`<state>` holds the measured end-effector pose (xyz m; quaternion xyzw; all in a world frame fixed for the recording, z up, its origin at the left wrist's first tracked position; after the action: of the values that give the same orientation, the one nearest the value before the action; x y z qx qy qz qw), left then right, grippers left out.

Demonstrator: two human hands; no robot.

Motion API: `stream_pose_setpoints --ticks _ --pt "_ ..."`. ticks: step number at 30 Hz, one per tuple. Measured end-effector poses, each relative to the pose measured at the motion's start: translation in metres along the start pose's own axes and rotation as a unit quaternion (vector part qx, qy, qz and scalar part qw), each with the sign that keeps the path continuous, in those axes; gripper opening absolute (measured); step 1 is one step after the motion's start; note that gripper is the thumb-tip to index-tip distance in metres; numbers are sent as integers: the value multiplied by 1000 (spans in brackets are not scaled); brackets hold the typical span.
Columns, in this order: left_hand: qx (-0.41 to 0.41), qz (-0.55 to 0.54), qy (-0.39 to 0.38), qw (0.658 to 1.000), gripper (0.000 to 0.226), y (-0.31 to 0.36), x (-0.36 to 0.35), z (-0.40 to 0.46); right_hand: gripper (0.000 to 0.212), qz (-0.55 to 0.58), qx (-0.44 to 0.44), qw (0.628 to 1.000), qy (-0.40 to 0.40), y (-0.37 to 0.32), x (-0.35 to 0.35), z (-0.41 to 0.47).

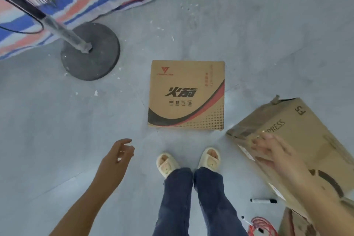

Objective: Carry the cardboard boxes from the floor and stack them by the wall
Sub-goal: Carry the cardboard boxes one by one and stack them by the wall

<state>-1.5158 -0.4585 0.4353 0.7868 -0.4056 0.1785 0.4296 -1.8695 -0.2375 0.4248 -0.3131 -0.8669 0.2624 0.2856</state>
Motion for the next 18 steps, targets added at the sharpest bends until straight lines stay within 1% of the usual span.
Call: stream_pose_setpoints --ticks 2,4,6,8,12,14,16,17,18 --pt "26 -11 10 1000 22 -7 -39 64 21 3 -8 1000 10 20 -25 64" --pt "20 -23 30 999 32 -7 -78 133 17 26 -28 999 27 46 -54 129" --pt "21 -3 49 999 41 -19 -116 189 25 19 -57 997 45 86 -83 181" --pt "47 6 64 997 49 -45 -149 231 30 -10 -72 996 50 124 -110 222" --pt "133 -29 68 988 59 -121 -200 285 40 -62 -85 990 92 182 -137 288" --pt "168 -51 65 982 50 -156 -214 299 38 -55 -93 990 91 205 -147 305" --pt "210 -113 49 970 27 -188 -227 305 32 -19 -95 994 57 222 -160 313" --pt "229 -143 36 962 21 -199 -234 306 33 -2 -90 995 42 227 -166 314" --pt "239 -165 19 957 23 -205 -240 305 34 12 -85 996 33 228 -170 314"
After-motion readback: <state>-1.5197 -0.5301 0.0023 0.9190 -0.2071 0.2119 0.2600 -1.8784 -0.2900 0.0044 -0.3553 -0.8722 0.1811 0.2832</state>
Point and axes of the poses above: each hand's wrist, its own z-axis towards the middle knuckle, its own x-axis out of the back of the hand, y = z × x, the point moved 8 cm from there along z, towards the middle knuckle, and after that the axes turned 8 degrees about y, right-handed, at the moved point
